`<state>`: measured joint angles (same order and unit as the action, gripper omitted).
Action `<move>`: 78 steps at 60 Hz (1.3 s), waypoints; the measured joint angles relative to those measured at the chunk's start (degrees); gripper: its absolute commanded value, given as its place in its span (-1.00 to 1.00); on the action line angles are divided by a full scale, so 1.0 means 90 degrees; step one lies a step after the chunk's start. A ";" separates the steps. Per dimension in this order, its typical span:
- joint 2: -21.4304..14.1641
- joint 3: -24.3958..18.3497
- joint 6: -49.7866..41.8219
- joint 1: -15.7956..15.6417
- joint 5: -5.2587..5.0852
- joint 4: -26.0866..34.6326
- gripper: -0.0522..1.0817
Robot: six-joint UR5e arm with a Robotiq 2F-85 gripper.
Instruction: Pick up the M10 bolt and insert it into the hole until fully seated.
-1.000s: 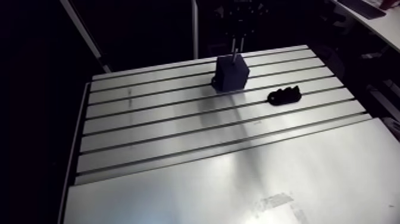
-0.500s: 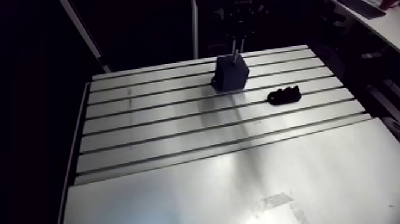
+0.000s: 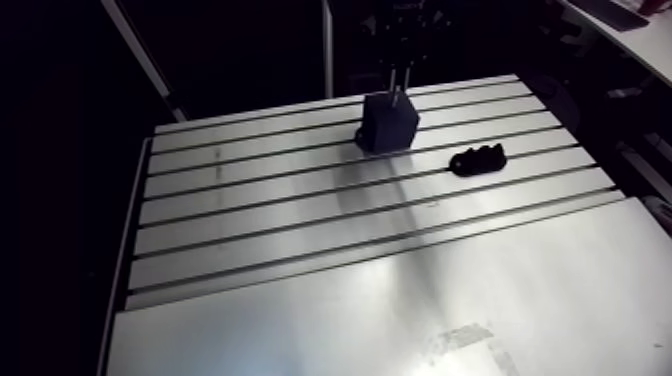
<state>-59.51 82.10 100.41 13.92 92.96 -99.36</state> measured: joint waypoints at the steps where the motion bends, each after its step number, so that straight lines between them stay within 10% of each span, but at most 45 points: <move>1: 0.0001 0.0002 0.0000 0.0000 0.0000 -0.0001 0.99; 31: 0.0024 0.0182 0.0007 0.0015 0.0028 -0.0365 0.93; 35: 0.0025 0.0196 0.0008 0.0015 0.0031 -0.0398 0.35; 36: 0.0024 0.0199 0.0008 0.0015 0.0031 -0.0403 -0.38; 39: 0.0026 0.0203 0.0011 0.0016 0.0030 -0.0417 -0.90; 78: -0.0179 0.0184 0.0088 0.0029 -0.0033 -0.0415 -0.90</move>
<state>-61.12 83.75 101.20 14.18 92.66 -103.10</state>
